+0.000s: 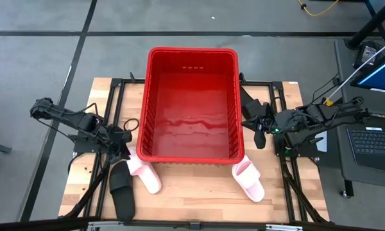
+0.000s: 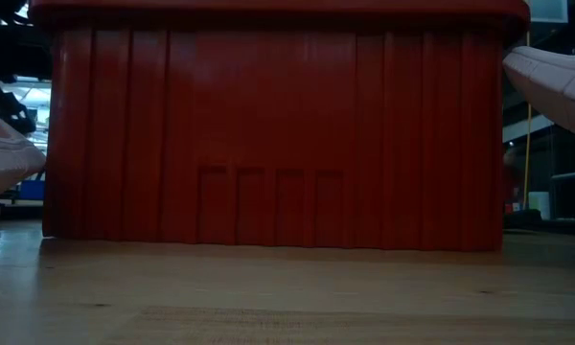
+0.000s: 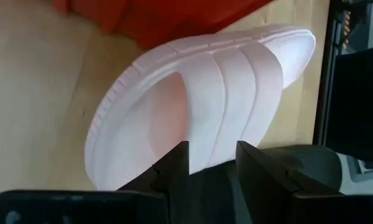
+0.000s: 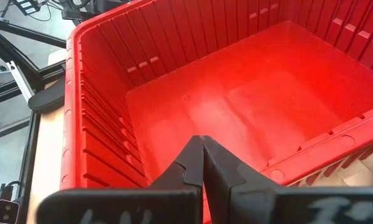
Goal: Pick and place slides into bin
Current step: Put the left pink slide into the bin
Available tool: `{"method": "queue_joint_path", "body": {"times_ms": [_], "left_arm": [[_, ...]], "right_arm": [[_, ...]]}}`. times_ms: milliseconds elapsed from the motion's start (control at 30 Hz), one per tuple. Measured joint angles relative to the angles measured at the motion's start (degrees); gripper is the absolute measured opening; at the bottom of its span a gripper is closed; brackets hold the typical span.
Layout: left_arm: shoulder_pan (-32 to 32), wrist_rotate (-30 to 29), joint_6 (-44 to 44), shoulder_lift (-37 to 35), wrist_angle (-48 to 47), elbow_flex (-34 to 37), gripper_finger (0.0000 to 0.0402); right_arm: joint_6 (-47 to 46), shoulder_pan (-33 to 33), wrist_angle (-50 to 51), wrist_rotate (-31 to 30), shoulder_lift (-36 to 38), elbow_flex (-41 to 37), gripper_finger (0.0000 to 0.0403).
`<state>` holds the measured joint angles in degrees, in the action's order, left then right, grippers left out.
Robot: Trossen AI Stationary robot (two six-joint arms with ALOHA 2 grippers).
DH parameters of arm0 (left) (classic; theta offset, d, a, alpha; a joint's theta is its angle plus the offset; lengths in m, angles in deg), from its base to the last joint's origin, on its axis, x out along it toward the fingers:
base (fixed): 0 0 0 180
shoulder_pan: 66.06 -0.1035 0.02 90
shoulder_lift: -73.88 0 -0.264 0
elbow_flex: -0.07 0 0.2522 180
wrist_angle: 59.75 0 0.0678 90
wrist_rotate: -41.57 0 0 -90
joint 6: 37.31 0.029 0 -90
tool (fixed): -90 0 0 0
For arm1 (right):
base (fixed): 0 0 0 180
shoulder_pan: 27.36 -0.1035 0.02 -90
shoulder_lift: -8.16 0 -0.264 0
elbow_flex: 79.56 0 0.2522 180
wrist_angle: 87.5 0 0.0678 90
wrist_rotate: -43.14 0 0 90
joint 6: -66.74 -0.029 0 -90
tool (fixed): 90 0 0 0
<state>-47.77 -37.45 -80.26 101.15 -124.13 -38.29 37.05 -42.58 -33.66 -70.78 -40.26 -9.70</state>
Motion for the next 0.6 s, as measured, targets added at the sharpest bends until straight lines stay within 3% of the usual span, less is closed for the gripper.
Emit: {"method": "queue_joint_path", "body": {"times_ms": [600], "left_arm": [[7.34, -13.38, -6.31, -3.00, -0.17, 0.02, 0.0125]], "right_arm": [[-0.07, -0.02, 0.00, 0.04, 0.02, -0.02, 0.0006]]}}
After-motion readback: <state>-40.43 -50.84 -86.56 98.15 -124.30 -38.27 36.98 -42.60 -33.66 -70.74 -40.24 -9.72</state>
